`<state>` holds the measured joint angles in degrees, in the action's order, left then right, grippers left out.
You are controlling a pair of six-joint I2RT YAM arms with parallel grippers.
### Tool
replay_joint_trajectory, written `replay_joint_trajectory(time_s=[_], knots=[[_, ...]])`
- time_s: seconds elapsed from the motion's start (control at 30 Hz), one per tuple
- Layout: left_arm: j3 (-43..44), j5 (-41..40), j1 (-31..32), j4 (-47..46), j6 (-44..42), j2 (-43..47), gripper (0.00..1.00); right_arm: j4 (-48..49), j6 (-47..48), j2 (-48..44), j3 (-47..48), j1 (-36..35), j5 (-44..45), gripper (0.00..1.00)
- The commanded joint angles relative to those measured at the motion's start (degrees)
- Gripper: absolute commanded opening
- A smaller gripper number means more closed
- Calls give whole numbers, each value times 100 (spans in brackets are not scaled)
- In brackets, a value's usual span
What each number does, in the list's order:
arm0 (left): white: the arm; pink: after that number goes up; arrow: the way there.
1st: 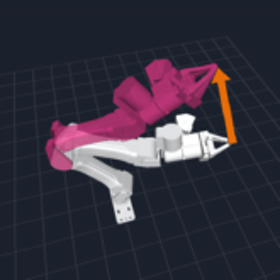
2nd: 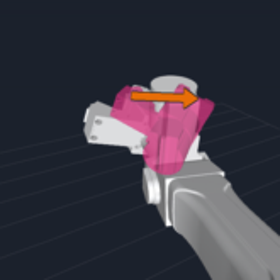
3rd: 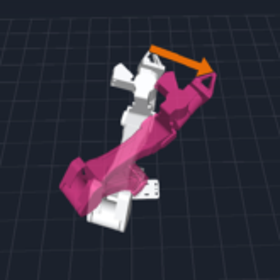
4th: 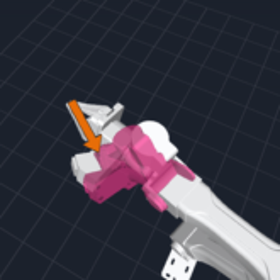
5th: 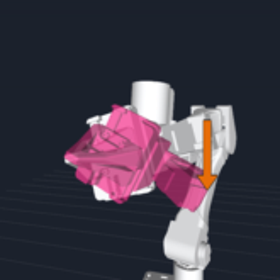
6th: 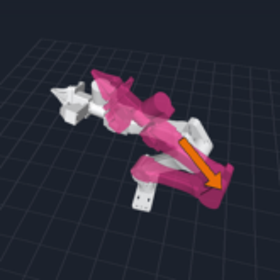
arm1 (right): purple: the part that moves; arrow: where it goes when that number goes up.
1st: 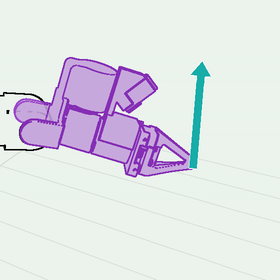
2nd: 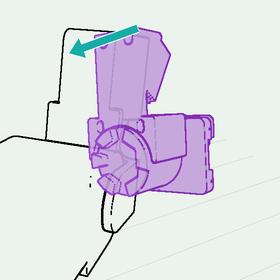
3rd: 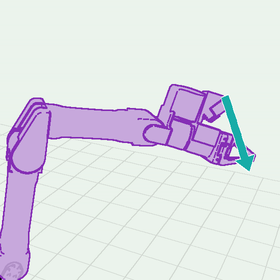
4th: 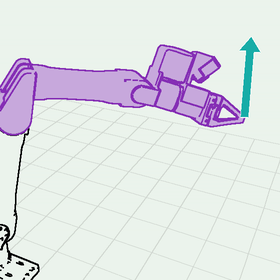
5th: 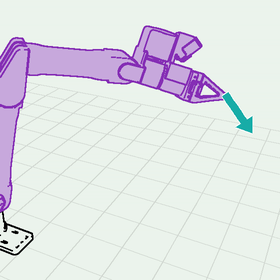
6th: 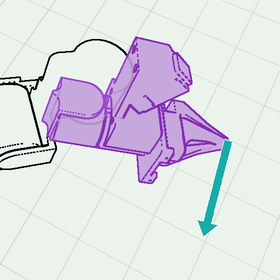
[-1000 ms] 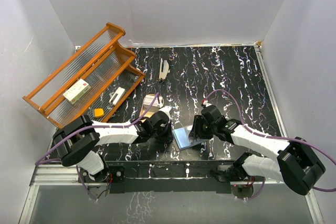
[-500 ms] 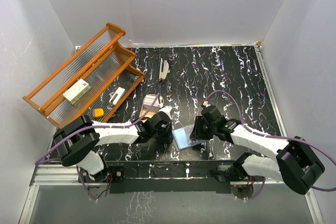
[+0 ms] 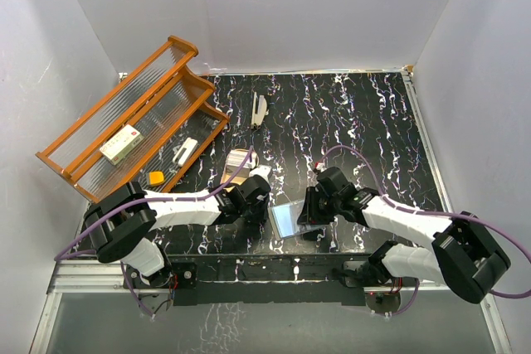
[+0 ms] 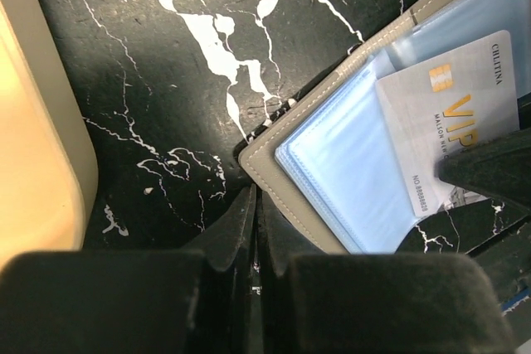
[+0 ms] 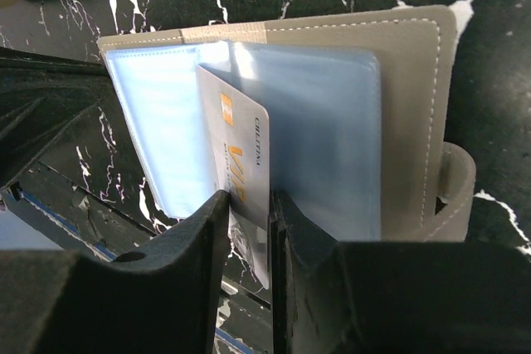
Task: Put the credit cards into the card holder
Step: Insert the credit card into the card holder.
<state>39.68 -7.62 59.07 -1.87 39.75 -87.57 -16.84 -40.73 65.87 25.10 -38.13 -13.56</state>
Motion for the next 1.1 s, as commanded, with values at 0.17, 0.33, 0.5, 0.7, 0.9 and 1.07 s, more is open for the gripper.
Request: replay_joint_trajectory(time_s=[0.17, 0.33, 0.5, 0.7, 0.9, 1.07], knots=[[-29, -376, -27, 643, -175, -100, 0, -121, 382, 533, 348, 5, -276, 23], [-23, -308, -27, 602, -169, -64, 0, -424, 452, 585, 604, 5, -9, 31], [-75, -285, -27, 566, -130, -51, 0, -782, 419, 403, 872, 0, 377, 44], [-182, -174, -26, 462, -16, 99, 0, -1017, 414, 372, 1002, 6, 548, 51], [-71, -117, -22, 565, 17, 317, 1, -1250, 400, 237, 1208, 4, 797, 53], [45, 95, -27, 530, 105, 637, 3, -1153, 408, 267, 1202, 6, 786, 53]])
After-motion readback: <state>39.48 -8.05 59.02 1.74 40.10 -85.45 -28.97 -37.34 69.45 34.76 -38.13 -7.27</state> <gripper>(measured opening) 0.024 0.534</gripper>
